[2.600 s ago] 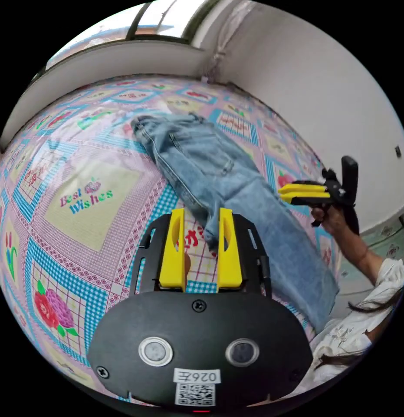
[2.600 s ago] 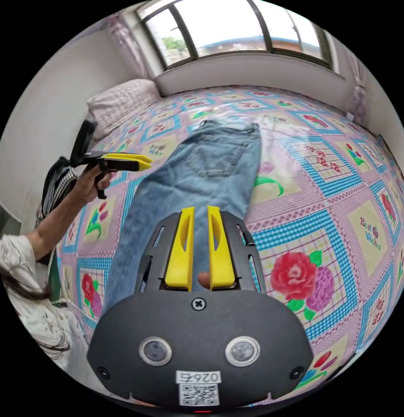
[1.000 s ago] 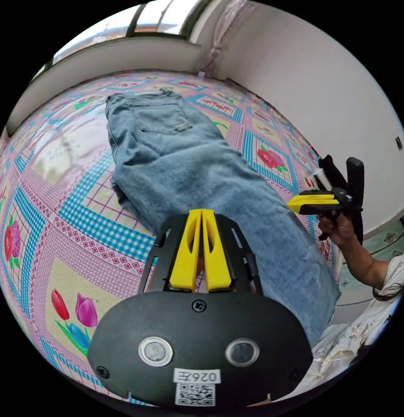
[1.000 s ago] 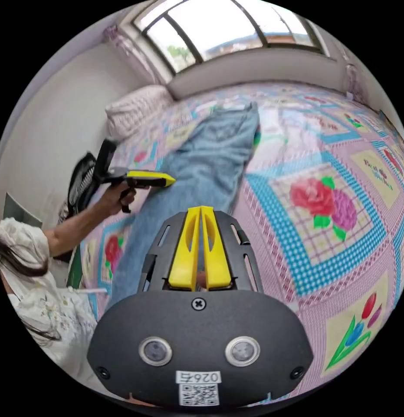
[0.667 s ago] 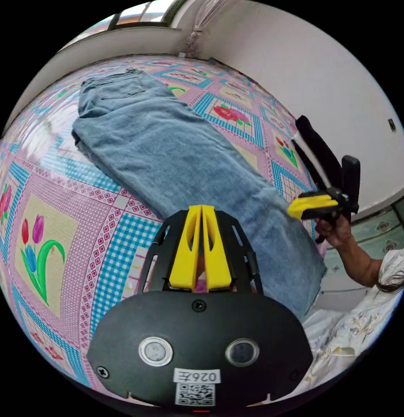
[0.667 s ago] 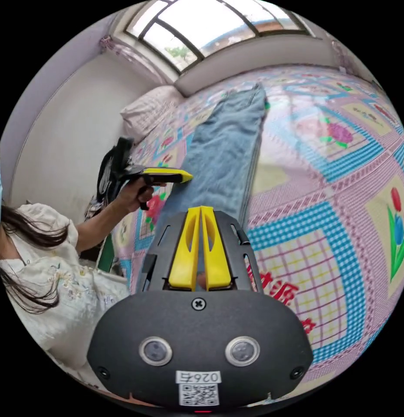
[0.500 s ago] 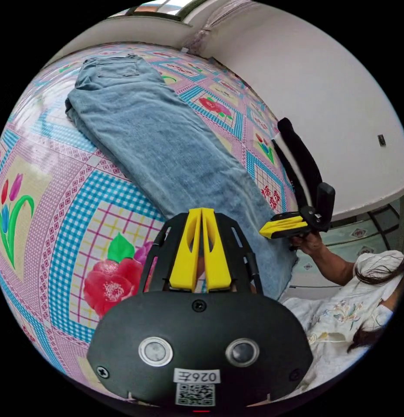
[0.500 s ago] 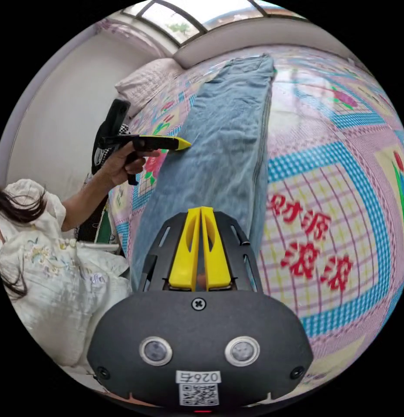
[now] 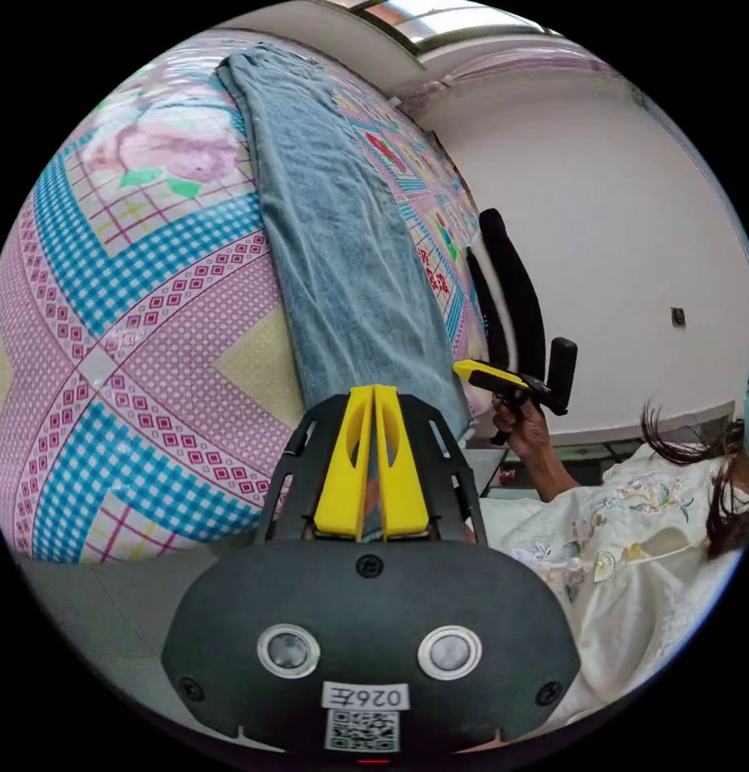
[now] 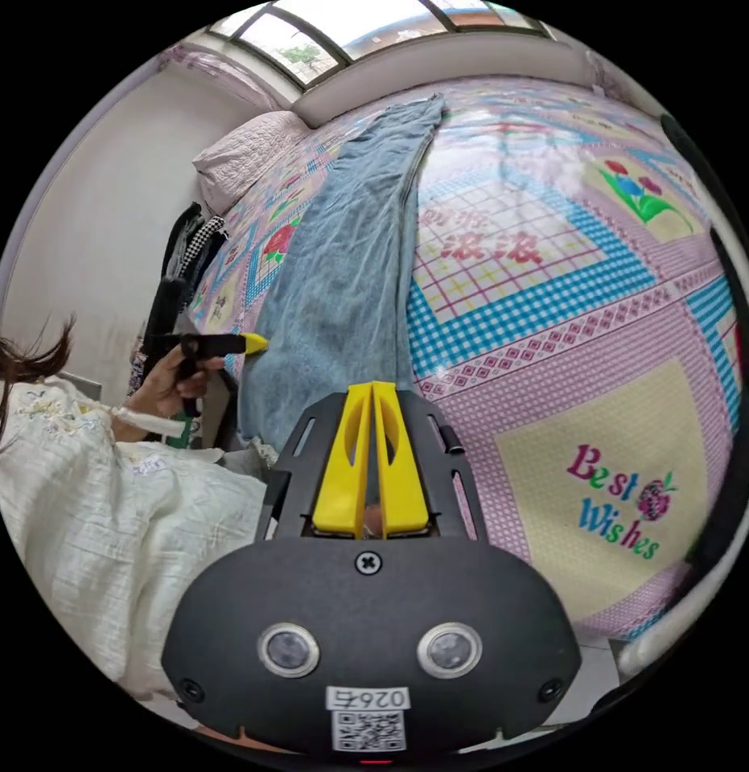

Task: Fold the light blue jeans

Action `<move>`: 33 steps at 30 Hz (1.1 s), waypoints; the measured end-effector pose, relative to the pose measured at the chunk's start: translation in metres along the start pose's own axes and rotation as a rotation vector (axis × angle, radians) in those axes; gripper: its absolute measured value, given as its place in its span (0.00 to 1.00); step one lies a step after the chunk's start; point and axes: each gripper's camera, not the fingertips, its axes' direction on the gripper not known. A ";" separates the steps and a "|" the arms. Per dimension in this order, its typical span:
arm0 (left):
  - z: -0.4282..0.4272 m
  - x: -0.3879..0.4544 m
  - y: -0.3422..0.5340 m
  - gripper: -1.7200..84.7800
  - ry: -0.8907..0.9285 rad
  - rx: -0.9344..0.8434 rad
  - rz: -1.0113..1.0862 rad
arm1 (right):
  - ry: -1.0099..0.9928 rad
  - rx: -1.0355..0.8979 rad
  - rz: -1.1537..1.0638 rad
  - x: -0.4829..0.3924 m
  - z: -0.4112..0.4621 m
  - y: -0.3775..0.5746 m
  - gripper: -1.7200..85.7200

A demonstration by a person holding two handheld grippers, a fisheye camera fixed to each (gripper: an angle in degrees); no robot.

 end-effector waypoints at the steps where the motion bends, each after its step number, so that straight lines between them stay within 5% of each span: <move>1: -0.007 0.001 0.006 0.01 -0.015 0.031 -0.021 | 0.024 0.019 -0.026 -0.004 -0.007 -0.004 0.03; 7: -0.060 0.017 0.030 0.09 -0.302 0.165 -0.118 | 0.057 0.002 -0.110 -0.025 -0.014 -0.017 0.05; 13: -0.070 0.045 0.010 0.17 -0.194 0.214 -0.059 | 0.235 -0.014 -0.092 -0.044 -0.019 -0.003 0.08; 18: -0.083 0.055 0.006 0.09 -0.123 0.186 -0.108 | 0.304 -0.096 -0.149 -0.046 -0.016 -0.005 0.02; 22: -0.109 0.054 0.014 0.04 -0.071 0.172 -0.126 | 0.252 0.044 -0.110 -0.038 -0.071 0.001 0.03; 28: -0.112 0.031 0.023 0.21 0.052 0.152 -0.183 | 0.044 -0.030 0.034 0.013 -0.057 0.001 0.11; 33: -0.085 0.021 0.002 0.39 0.227 0.125 -0.241 | 0.120 -0.017 -0.004 0.018 -0.065 -0.002 0.04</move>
